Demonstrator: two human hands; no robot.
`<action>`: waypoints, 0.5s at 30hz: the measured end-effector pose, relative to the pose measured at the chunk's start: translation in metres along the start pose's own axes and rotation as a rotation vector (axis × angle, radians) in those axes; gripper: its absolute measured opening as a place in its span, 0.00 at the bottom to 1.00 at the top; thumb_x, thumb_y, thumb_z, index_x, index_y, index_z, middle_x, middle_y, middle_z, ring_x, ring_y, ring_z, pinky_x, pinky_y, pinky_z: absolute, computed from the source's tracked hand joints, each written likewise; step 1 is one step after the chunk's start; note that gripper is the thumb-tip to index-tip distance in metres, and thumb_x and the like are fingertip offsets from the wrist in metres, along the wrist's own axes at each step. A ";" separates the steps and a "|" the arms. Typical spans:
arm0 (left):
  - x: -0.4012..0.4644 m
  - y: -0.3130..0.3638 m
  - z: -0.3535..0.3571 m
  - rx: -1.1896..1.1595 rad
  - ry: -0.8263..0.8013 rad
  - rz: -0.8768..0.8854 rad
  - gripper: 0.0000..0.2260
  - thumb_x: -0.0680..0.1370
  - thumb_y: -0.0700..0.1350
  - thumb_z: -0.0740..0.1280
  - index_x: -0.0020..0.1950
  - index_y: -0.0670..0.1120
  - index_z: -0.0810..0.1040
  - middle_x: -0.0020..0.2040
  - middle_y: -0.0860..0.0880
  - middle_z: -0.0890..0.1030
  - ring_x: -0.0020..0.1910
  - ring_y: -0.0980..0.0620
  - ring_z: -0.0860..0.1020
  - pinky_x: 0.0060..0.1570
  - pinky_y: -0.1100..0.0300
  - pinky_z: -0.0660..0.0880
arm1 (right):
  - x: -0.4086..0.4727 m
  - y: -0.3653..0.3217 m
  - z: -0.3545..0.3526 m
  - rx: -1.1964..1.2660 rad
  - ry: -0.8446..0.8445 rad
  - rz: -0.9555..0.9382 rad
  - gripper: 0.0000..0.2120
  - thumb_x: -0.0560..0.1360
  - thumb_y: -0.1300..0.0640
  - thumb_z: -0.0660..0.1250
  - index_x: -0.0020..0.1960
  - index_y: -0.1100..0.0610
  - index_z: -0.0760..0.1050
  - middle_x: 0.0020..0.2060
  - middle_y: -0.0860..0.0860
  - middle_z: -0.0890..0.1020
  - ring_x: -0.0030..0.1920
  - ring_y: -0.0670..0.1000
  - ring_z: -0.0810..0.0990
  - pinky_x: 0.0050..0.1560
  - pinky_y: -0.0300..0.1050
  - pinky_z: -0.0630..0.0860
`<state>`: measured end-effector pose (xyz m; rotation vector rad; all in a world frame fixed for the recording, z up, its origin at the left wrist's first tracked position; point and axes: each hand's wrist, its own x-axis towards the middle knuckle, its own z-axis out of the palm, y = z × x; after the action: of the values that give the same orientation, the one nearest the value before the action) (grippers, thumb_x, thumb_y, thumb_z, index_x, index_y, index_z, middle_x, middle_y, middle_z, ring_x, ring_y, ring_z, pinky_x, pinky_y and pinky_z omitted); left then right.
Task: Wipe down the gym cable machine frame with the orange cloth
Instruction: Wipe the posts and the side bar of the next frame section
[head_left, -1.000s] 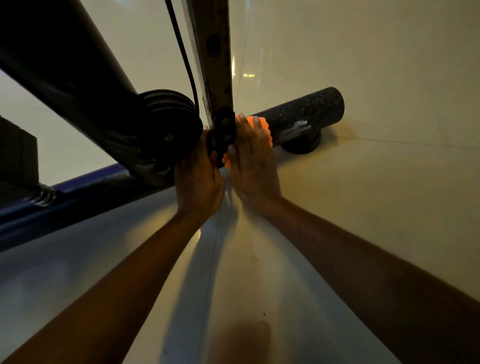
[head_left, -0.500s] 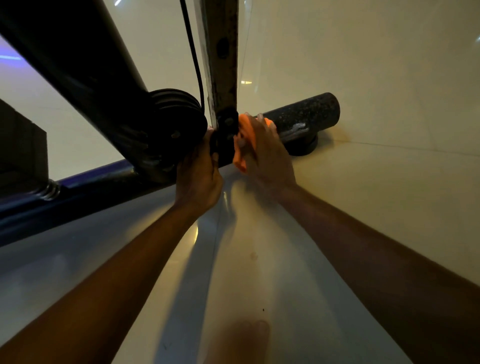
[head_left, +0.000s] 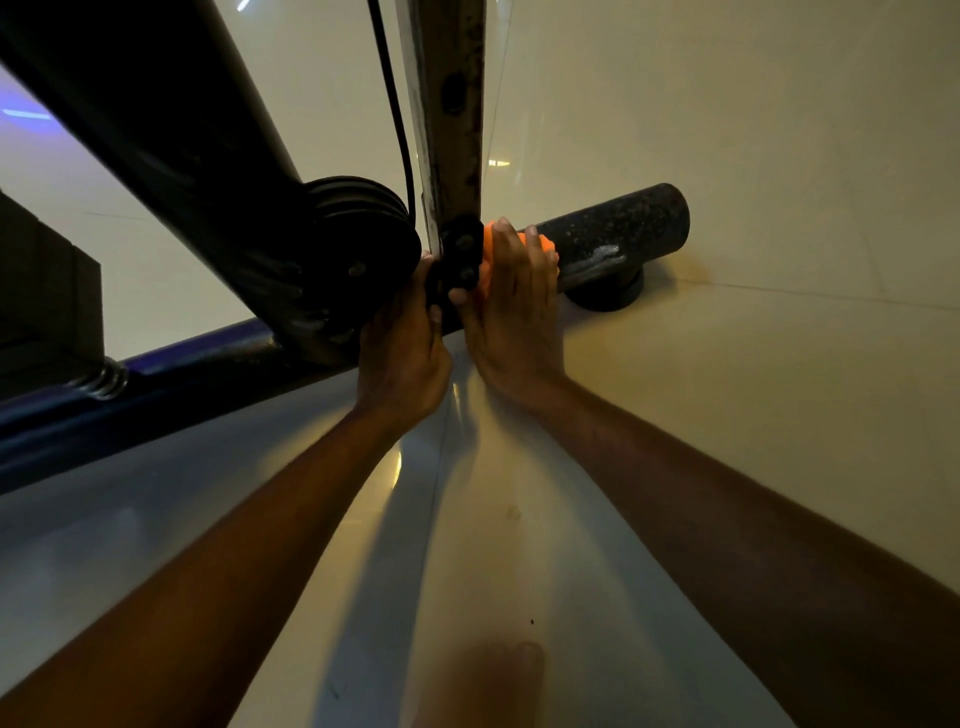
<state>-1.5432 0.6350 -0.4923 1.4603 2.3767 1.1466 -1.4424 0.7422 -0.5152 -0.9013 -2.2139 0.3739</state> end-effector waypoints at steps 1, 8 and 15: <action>0.001 -0.001 0.002 0.005 0.001 -0.011 0.22 0.87 0.42 0.59 0.82 0.48 0.65 0.73 0.46 0.75 0.72 0.46 0.74 0.71 0.43 0.73 | 0.000 0.005 0.000 -0.026 0.005 -0.027 0.33 0.88 0.44 0.59 0.84 0.66 0.62 0.82 0.62 0.67 0.84 0.67 0.61 0.84 0.67 0.56; -0.002 0.006 0.007 0.072 0.012 -0.089 0.26 0.86 0.48 0.63 0.84 0.48 0.62 0.78 0.44 0.72 0.77 0.42 0.69 0.75 0.39 0.69 | 0.017 0.045 -0.027 -0.034 -0.036 -0.067 0.29 0.88 0.47 0.60 0.86 0.56 0.61 0.82 0.55 0.69 0.84 0.61 0.62 0.84 0.64 0.59; 0.004 0.018 0.022 0.151 0.106 -0.137 0.32 0.84 0.60 0.64 0.84 0.47 0.61 0.80 0.43 0.70 0.80 0.40 0.66 0.78 0.41 0.62 | 0.017 0.061 -0.037 -0.206 -0.158 -0.310 0.31 0.90 0.39 0.51 0.87 0.55 0.59 0.86 0.59 0.61 0.86 0.66 0.57 0.83 0.71 0.56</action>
<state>-1.5218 0.6547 -0.4949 1.2828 2.6415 1.0571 -1.3950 0.7979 -0.5104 -0.6335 -2.5251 0.0729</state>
